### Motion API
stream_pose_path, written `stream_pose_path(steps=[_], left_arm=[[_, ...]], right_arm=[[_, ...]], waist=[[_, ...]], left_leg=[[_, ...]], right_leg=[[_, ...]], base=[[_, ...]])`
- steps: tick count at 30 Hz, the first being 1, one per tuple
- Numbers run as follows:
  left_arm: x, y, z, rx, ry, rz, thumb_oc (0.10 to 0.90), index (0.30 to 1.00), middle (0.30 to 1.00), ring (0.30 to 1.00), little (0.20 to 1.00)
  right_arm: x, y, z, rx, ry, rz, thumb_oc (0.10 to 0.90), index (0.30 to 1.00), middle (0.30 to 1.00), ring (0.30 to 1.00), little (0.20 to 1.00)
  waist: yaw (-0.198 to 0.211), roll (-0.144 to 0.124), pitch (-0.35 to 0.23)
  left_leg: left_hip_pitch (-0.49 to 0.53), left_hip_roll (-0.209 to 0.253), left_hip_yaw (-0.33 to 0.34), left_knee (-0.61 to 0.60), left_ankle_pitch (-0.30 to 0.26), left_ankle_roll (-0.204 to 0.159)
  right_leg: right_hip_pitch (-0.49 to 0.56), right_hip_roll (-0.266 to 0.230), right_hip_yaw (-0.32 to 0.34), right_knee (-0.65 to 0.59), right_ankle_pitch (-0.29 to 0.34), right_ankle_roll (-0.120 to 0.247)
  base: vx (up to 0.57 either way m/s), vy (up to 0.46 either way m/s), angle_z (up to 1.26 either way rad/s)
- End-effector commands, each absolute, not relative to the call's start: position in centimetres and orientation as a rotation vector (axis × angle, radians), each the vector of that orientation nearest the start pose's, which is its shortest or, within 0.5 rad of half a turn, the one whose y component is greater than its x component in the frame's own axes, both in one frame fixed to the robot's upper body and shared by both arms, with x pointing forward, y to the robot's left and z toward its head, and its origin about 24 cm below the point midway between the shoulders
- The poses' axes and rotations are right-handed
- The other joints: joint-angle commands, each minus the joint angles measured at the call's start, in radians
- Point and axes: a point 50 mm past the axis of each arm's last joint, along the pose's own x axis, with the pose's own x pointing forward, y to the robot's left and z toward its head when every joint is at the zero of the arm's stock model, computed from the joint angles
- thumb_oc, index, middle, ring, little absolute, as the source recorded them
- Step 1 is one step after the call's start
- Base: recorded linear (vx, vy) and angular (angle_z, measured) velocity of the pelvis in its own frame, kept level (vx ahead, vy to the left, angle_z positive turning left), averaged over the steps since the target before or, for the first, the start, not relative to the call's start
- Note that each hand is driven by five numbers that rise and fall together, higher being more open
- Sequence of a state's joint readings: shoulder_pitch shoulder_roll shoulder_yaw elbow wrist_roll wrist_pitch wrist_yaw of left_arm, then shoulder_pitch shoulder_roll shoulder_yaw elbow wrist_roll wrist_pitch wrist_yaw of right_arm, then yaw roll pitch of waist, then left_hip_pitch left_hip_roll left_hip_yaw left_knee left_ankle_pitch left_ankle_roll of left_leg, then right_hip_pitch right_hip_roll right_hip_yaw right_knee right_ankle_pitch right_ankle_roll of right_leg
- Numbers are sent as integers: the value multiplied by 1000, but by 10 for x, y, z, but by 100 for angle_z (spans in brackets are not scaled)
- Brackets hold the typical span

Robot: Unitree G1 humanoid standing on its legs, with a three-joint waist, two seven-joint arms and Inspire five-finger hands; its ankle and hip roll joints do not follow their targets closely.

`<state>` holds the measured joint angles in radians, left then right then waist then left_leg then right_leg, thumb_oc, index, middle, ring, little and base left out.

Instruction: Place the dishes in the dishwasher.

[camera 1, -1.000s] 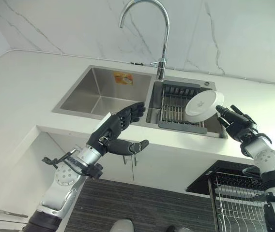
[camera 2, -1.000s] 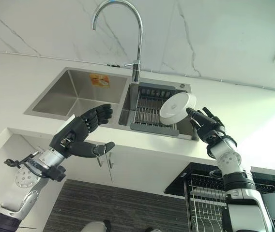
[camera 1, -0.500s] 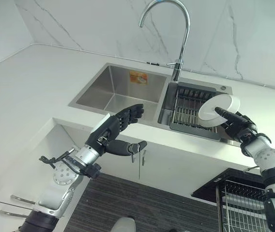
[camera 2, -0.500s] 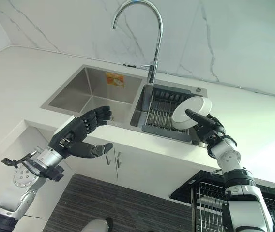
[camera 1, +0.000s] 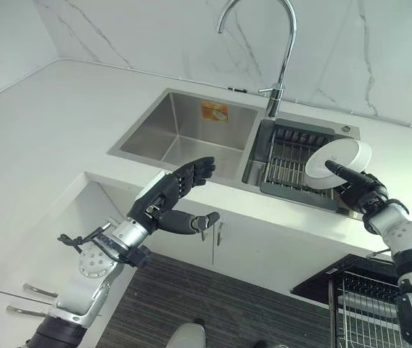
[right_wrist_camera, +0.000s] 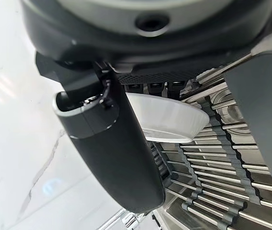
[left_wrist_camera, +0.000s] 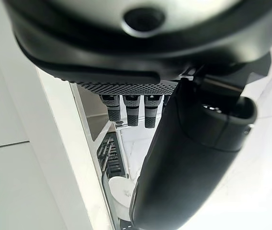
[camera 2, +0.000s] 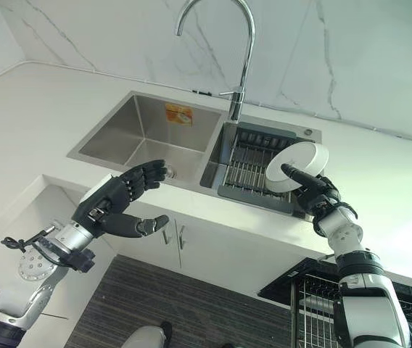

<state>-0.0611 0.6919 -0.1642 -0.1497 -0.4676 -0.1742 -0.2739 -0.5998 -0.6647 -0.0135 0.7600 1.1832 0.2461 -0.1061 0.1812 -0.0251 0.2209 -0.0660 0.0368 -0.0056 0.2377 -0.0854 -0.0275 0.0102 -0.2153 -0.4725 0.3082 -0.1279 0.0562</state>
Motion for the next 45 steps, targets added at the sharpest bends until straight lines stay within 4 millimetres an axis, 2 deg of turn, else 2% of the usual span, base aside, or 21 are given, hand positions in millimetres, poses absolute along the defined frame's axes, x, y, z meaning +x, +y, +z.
stream_pose_path(steps=[1, 8, 9, 10, 11, 21, 31, 36, 40, 41, 45], left_arm=[[245, 187, 162, 211, -470, -556, 800, 900, 900, 900, 900], [244, 187, 157, 199, -456, -539, 800, 900, 900, 900, 900], [245, 187, 156, 198, -454, -536, 800, 900, 900, 900, 900], [245, 186, 154, 195, -447, -529, 800, 900, 900, 900, 900], [245, 185, 153, 191, -446, -524, 800, 900, 900, 900, 900], [246, 182, 153, 186, -444, -513, 800, 900, 900, 900, 900], [246, 180, 154, 170, -469, -509, 800, 900, 900, 900, 900], [244, 179, 153, 169, -485, -509, 800, 900, 900, 900, 900], [242, 180, 155, 155, -508, -506, 800, 900, 900, 900, 900], [240, 180, 155, 150, -520, -515, 800, 900, 900, 900, 900], [237, 180, 159, 150, -540, -528, 800, 900, 900, 900, 900]], right_arm=[[360, -324, 180, 664, -120, -296, 800, 900, 900, 900, 900], [359, -328, 193, 673, -221, -379, 800, 900, 900, 900, 900], [359, -331, 194, 662, -236, -402, 668, 702, 702, 702, 702], [358, -333, 197, 642, -253, -464, 422, 333, 333, 333, 333], [358, -334, 197, 629, -254, -489, 400, 300, 300, 300, 300], [358, -337, 192, 472, -214, -544, 400, 300, 300, 300, 300], [354, -336, 215, 352, -336, -560, 400, 300, 300, 300, 300], [348, -327, 232, 240, -423, -531, 400, 300, 300, 300, 300], [341, -317, 242, 218, -502, -494, 400, 300, 300, 300, 300], [334, -310, 247, 230, -555, -475, 400, 300, 300, 300, 300], [317, -295, 245, 224, -621, -445, 400, 300, 300, 300, 300]], waist=[[10, 7, -77], [17, 20, -80], [18, 22, -82], [19, 26, -83], [21, 31, -82], [19, 39, -86], [9, 37, -83], [-6, 26, -88], [-17, 16, -84], [-27, 9, -84], [-47, -1, -75]], left_leg=[[49, 87, 81, 62, -164, -50], [41, 89, 67, 62, -152, -57], [40, 88, 63, 62, -151, -58], [38, 89, 61, 62, -149, -60], [36, 90, 59, 62, -146, -61], [27, 92, 62, 62, -137, -65], [24, 87, 65, 62, -140, -61], [18, 80, 68, 62, -139, -54], [21, 69, 70, 62, -149, -43], [24, 60, 74, 62, -159, -35], [30, 41, 87, 62, -177, -16]], right_leg=[[7, 3, 54, -8, -59, 58], [10, 11, 53, -8, -70, 45], [10, 13, 53, -8, -72, 43], [10, 14, 54, -8, -75, 41], [9, 15, 54, -8, -76, 39], [5, 12, 53, -8, -75, 38], [-3, 11, 67, -8, -73, 43], [-17, 10, 87, -8, -65, 47], [-25, 8, 104, -8, -58, 58], [-31, 5, 115, -8, -51, 67], [-55, -12, 136, -8, -22, 93]], base=[[34, -38, 2], [4, -5, 0], [4, -7, 5], [-10, 4, 7], [-27, 8, 8], [-37, 23, 2], [-71, 54, 2], [-78, 88, 1], [-85, 135, -7], [-66, 178, -20], [-54, 155, -17]])
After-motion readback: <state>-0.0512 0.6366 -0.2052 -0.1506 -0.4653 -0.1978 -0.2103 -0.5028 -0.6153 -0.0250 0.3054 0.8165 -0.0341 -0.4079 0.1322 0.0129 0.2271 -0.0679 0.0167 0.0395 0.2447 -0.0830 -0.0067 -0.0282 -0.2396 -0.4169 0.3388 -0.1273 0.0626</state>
